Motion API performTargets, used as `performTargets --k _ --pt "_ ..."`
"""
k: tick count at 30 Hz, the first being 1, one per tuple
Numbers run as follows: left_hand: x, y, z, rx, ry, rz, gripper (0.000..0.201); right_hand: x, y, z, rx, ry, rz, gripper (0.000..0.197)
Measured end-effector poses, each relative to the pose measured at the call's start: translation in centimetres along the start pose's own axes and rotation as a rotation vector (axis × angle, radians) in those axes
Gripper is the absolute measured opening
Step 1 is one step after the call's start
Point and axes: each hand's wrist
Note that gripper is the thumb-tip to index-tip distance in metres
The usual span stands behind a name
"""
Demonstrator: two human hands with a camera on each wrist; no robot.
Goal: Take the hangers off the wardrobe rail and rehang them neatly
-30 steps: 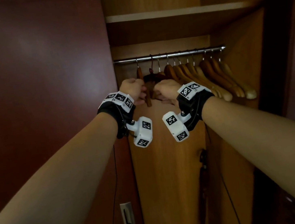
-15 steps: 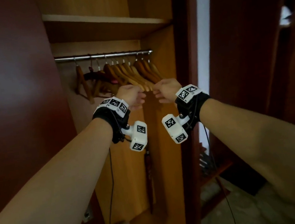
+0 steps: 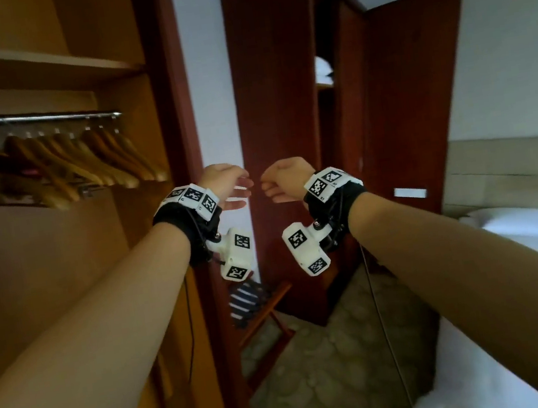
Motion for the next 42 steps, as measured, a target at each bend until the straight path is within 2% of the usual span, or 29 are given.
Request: performTargets --k 6,13,16,18,21,25,34,40,42 --pt "12.3 1.8 4.2 -0.027 -0.124 0.056 0.013 -11.6 4.8 4.6 0.052 0.134 0.044 0.018" --pt "24.3 4.3 8.8 -0.012 -0.255 0.113 0.017 -23.0 9.8 11.3 0.146 0.226 0.008 0.018" --pt "29.3 5.7 10.7 -0.013 -0.317 0.129 0.018 -28.2 12.0 13.7 0.149 0.271 0.011 0.006" --pt "32.4 6.5 11.7 -0.009 -0.362 0.139 0.018 -31.4 13.3 15.2 0.164 0.310 0.014 0.005" --pt "37.1 7.4 12.9 -0.011 -0.435 0.155 0.015 -35.6 15.2 17.1 0.188 0.367 0.048 0.014" --pt "43.2 8.0 14.2 -0.019 -0.549 0.161 0.013 -40.5 18.0 19.1 0.221 0.452 0.055 0.015" --pt "57.5 5.6 15.2 -0.073 -0.815 0.149 0.016 -50.2 25.8 21.3 0.374 0.603 0.007 0.008" --pt "68.4 2.0 15.3 -0.179 -1.002 0.137 0.014 -56.9 31.7 22.2 0.576 0.675 -0.070 0.016" --pt "71.7 0.7 15.8 -0.204 -1.046 0.151 0.013 -58.9 33.9 22.5 0.646 0.655 -0.141 0.029"
Point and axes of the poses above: each hand's wrist, its own z-axis away from the middle knuckle, its own x-axis out of the palm, y = z × x, and after that the axes turned 13 degrees about x, right-handed
